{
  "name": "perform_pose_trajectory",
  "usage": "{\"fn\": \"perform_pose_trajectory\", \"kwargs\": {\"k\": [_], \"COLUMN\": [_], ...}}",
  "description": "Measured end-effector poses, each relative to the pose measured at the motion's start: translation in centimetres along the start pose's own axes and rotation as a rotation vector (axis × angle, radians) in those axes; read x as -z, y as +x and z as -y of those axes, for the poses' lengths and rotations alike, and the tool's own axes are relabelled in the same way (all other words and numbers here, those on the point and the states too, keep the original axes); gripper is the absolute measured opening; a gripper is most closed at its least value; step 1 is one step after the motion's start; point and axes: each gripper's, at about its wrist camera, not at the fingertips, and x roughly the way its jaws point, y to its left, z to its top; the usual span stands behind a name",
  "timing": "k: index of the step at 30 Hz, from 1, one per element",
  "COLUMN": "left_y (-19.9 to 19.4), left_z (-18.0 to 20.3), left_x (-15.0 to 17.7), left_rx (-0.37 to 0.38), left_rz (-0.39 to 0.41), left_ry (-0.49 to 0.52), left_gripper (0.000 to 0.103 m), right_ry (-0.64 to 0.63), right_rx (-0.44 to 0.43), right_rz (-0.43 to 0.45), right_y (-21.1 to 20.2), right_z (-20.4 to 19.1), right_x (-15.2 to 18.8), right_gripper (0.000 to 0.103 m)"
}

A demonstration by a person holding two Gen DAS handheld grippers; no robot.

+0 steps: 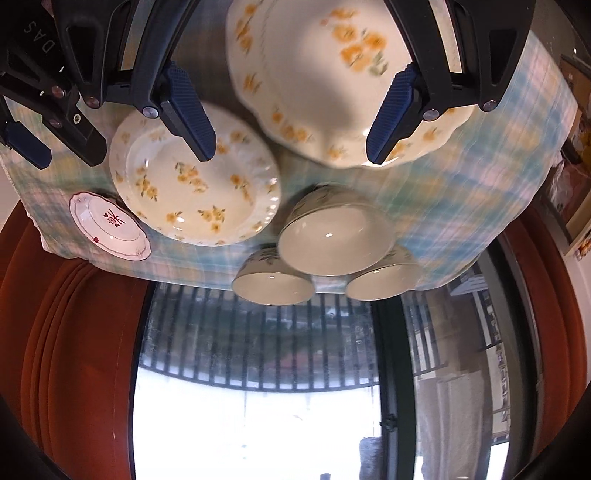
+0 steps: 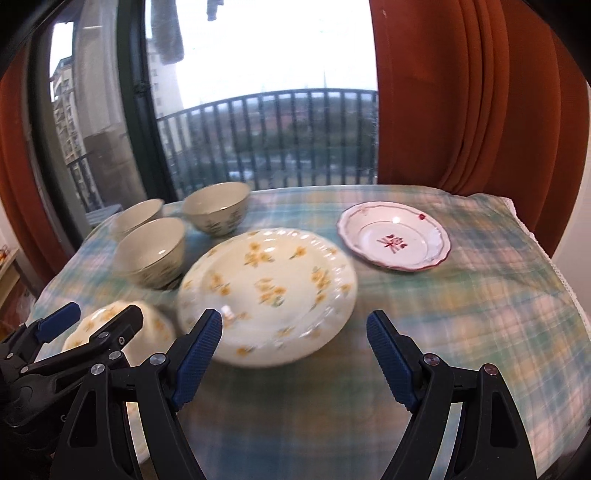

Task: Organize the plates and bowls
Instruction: 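Move both grippers to the flat dotted-rim plate and grasp its rim, then lift the flat plate with both grippers and carry it over the scalloped plate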

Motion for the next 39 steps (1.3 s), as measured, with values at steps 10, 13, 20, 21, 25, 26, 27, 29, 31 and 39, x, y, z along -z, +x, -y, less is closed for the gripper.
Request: {"fn": "perform_pose_trajectory", "kwargs": {"k": [10,13,20,21,25,26,27,29,31,39], "left_y": [5.5,7.1,9.3,9.6,10.6,10.7,10.6,10.6,10.5,9.8], "left_z": [2.4,2.8,3.4,3.5,3.6,3.5,3.6,3.7,3.9,5.0], "left_x": [-2.1,-2.0,-1.5,-1.4,-1.1,-1.0,-1.0,-0.9,-0.8,-0.2], "left_rx": [0.011,0.009,0.008,0.017,0.041,0.047,0.042,0.033,0.030,0.022], "left_rz": [-0.090,-0.125,-0.184,-0.199,-0.257,-0.267,-0.264,-0.265,-0.268,-0.268], "left_ry": [0.012,0.020,0.038,0.036,0.026,0.024,0.027,0.035,0.042,0.118], "left_gripper": [0.083,0.082,0.074,0.073,0.069,0.068,0.068,0.068,0.067,0.068], "right_ry": [0.012,0.015,0.021,0.021,0.017,0.017,0.018,0.015,0.000,0.000], "right_rx": [0.011,0.009,0.000,0.002,0.005,0.003,-0.001,-0.004,0.013,0.064], "right_rz": [-0.048,-0.074,-0.124,-0.133,-0.161,-0.168,-0.178,-0.192,-0.180,-0.190], "right_y": [5.6,7.1,9.8,10.2,11.3,11.5,11.8,12.2,12.2,11.5], "right_z": [2.4,2.8,3.0,3.1,3.2,3.2,3.2,3.2,3.0,3.4], "right_x": [-2.3,-2.3,-1.8,-1.8,-1.6,-1.5,-1.4,-1.2,-1.1,-0.7], "right_gripper": [0.083,0.083,0.080,0.077,0.072,0.071,0.069,0.065,0.062,0.054]}}
